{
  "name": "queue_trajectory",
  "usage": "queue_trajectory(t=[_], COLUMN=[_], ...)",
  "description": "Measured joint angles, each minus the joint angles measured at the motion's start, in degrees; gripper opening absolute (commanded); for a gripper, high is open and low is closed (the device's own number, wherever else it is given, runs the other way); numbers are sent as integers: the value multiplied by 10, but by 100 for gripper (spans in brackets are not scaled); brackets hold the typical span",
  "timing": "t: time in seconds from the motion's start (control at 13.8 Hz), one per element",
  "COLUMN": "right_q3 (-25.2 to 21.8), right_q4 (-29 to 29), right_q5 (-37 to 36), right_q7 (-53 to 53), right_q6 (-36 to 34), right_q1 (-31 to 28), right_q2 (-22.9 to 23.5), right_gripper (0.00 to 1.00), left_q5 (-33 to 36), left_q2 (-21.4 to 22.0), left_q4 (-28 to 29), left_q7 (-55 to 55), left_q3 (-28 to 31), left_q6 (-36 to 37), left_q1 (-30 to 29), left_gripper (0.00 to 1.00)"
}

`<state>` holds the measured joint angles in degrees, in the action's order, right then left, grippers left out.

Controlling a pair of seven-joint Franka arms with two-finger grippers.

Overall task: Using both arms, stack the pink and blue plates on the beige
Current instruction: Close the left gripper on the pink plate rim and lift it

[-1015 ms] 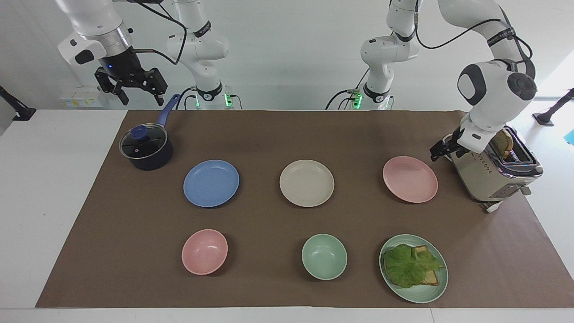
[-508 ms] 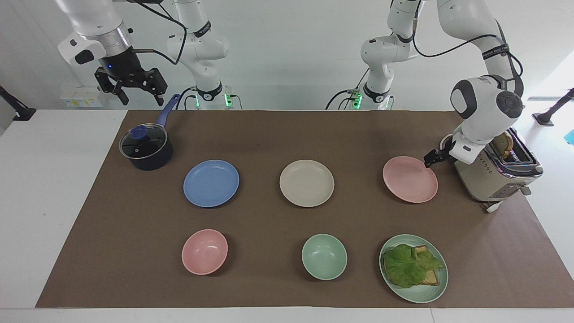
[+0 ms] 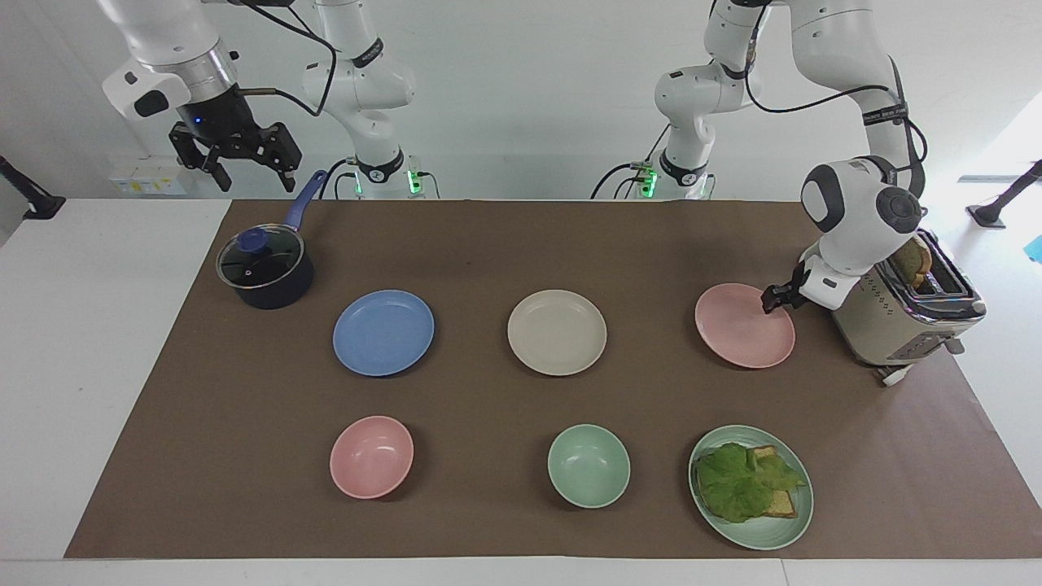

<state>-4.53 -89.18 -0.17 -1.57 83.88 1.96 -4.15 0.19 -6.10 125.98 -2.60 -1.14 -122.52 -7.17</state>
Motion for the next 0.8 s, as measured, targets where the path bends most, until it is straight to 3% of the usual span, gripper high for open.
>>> queue_trajectory(t=[0.15,0.29,0.36,0.8], right_q3=[0,0,0,0], right_q4=[0,0,0,0], right_q5=[0,0,0,0], right_q7=[-2,-2,-2,-2], right_q6=[0,0,0,0], right_q1=[-1,-1,-1,-1], right_q2=[0,0,0,0], right_gripper=[100,100,100,100], left_q5=[0,0,0,-1], left_q2=[0,0,0,2], left_q4=[2,3,4,2], left_q7=[-4,-12,-16,-16], left_q3=[0,0,0,-1], left_q6=[0,0,0,8], left_q1=[0,0,0,0], left_gripper=[44,8,0,0])
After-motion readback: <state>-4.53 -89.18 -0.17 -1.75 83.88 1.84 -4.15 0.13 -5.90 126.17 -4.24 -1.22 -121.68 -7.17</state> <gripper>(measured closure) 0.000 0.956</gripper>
